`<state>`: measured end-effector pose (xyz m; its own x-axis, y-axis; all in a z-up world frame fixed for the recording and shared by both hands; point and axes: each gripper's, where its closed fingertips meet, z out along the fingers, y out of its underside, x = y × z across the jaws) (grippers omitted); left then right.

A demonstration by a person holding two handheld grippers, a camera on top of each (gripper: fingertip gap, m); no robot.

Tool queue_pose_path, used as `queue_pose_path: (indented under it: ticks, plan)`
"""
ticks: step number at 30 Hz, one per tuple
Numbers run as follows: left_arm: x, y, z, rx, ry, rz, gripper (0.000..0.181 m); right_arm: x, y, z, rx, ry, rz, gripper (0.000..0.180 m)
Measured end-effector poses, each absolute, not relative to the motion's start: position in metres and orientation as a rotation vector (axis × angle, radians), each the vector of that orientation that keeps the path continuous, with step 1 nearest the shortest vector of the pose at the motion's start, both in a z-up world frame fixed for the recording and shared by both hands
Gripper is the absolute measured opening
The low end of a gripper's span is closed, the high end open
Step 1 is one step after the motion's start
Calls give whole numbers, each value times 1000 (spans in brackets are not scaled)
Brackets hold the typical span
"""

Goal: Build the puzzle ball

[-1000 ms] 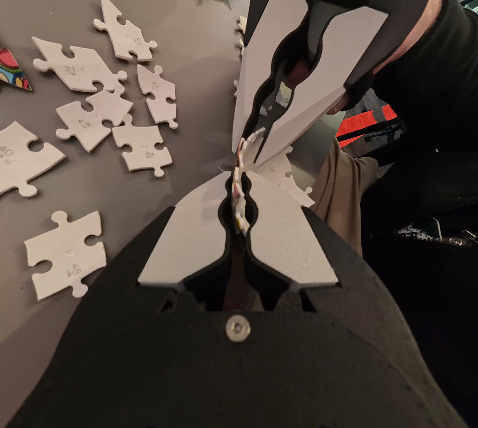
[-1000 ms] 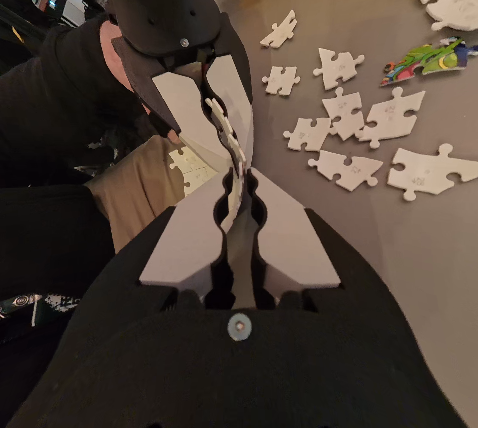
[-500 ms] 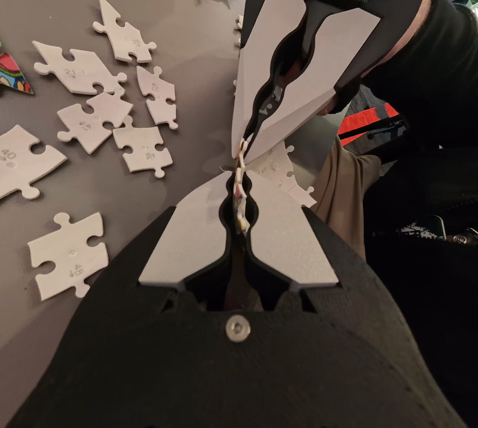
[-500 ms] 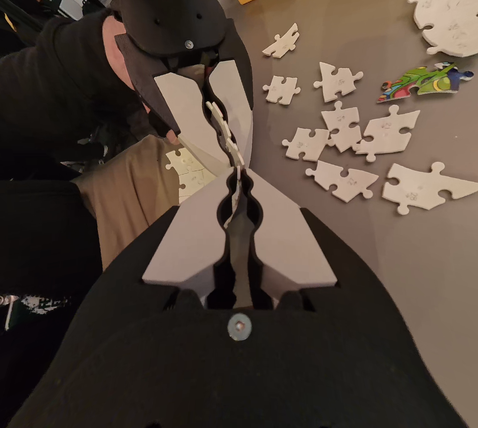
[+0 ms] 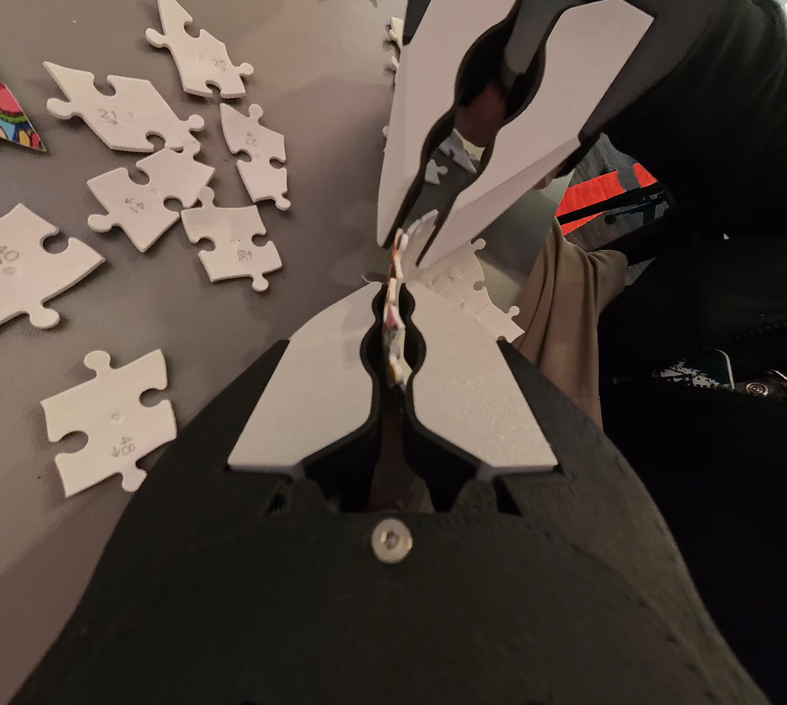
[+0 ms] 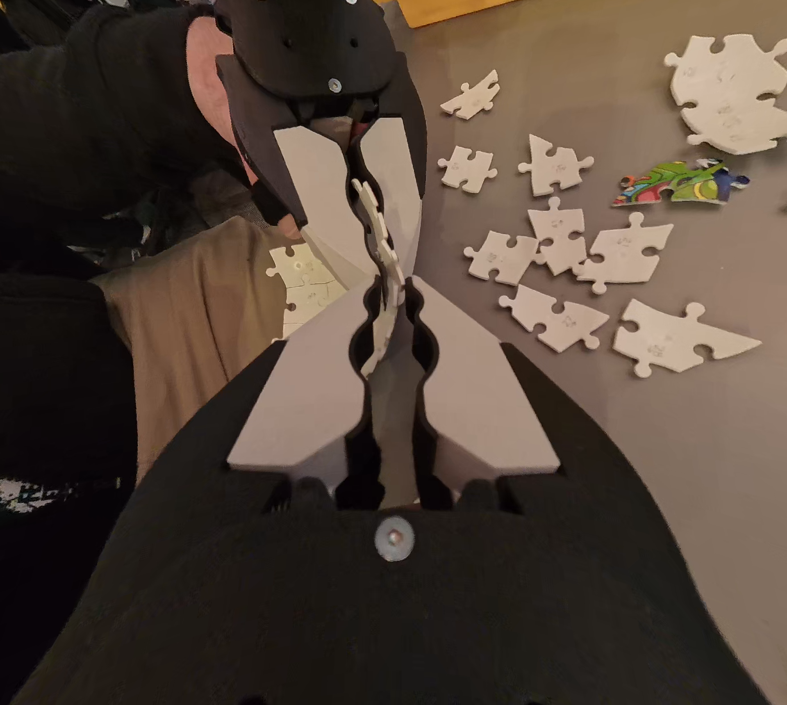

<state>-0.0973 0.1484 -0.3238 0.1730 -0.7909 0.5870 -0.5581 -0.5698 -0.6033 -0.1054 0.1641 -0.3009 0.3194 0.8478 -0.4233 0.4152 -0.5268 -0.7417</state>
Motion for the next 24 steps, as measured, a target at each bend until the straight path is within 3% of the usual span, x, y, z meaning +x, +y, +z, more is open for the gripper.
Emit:
queue_pose_path:
  ticks: [4,24]
  plan:
    - [-98,147,-325,-2204,1307,-1344,5,-107,163,-303,-2070,-1135,1102,0]
    - [-107,148,-325,-2231,1313,-1329,16,-106,163,-306,-2145,-1025,1179,0]
